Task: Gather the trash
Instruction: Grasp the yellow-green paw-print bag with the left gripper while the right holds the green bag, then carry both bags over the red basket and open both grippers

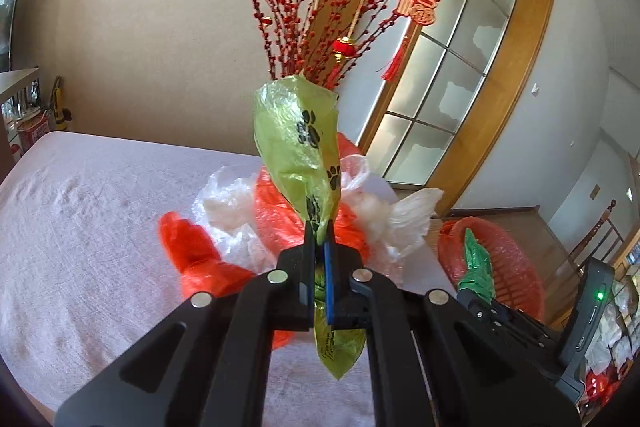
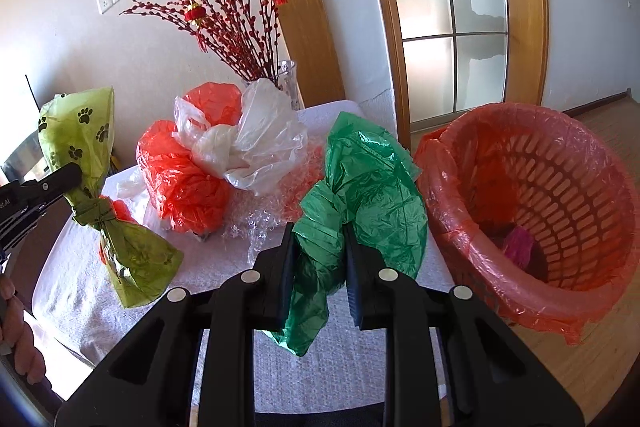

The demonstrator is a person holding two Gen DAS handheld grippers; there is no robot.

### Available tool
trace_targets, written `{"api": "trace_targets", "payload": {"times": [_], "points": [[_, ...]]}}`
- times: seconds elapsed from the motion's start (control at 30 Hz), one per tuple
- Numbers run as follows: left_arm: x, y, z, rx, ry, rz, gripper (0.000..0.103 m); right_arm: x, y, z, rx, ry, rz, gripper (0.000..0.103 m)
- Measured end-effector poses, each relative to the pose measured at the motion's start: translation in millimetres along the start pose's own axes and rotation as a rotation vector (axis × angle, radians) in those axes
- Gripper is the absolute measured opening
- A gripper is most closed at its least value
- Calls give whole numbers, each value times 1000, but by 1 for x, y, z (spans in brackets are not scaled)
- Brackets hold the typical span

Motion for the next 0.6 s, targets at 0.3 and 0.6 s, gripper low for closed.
{"api": "trace_targets", "payload": {"times": [0.3,0.6], "points": [[-9,-9,-35,80,-12,-6,5,-5,13,-16,16,-18,-29,23],[-5,-28,-76,154,-47,17,5,-8,21,-36,47,-36,-48,23]]}}
Point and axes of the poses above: each gripper's, at about its wrist camera, not at the fingertips, and y roughly against the way its jaws point, z to its left, x to its underside, the point moved 9 cm from there along -y, roughly the way its jaws point, and after that the axes turned 2 degrees about x, right-handed, at the moved point
